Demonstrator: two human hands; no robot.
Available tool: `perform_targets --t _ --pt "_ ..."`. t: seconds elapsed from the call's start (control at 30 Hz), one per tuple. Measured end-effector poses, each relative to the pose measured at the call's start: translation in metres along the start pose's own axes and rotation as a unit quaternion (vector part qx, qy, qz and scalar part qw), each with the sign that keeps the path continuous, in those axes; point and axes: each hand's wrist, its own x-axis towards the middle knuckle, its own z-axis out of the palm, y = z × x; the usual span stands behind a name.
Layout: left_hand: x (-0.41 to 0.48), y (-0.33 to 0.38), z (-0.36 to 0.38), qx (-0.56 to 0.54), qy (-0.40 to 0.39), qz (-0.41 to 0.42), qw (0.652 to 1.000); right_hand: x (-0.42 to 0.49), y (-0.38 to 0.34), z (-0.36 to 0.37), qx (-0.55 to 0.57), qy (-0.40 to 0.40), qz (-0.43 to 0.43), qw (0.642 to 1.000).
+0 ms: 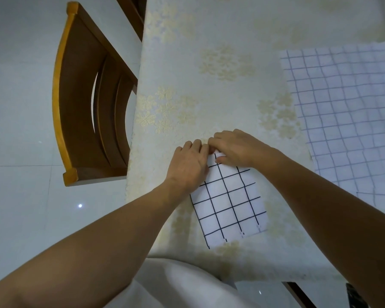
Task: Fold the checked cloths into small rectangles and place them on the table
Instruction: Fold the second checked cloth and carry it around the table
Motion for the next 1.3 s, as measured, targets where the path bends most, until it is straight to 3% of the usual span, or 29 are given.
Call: perform_targets --t 0.27,0.4,0.67,0.8,0.93,1.07,1.17,1.3 --pt "0.003 -0.004 0.007 -0.022 0.044 0.036 0.998 0.002 0.004 0.002 0.053 -0.005 -0.001 0.999" --pt "0.016 -0.011 0.001 -0.018 0.061 0.061 0.996 0.008 0.002 -0.004 0.070 -0.007 0.044 0.997" --pt "0.055 -0.047 -0.021 0.019 0.032 0.099 0.994 0.016 0.000 -0.013 0.108 0.123 0.133 0.978" --pt "0.049 -0.047 -0.026 0.035 -0.002 0.095 0.995 0.005 -0.008 -0.009 0.098 0.144 0.141 0.975" --pt "0.025 -0.029 -0.041 0.010 0.050 0.123 0.991 -0.021 -0.020 -0.004 0.090 0.147 0.127 0.977" --pt "-0.017 -0.007 -0.051 0.013 0.112 0.187 0.976 -0.060 -0.039 0.014 0.072 0.244 0.076 0.964" --pt "-0.046 0.004 -0.042 0.023 0.113 0.207 0.971 -0.080 -0.050 0.052 0.008 0.313 0.052 0.948" --pt "-0.074 0.010 -0.021 0.031 0.094 0.220 0.970 -0.094 -0.061 0.097 0.013 0.314 0.072 0.947"
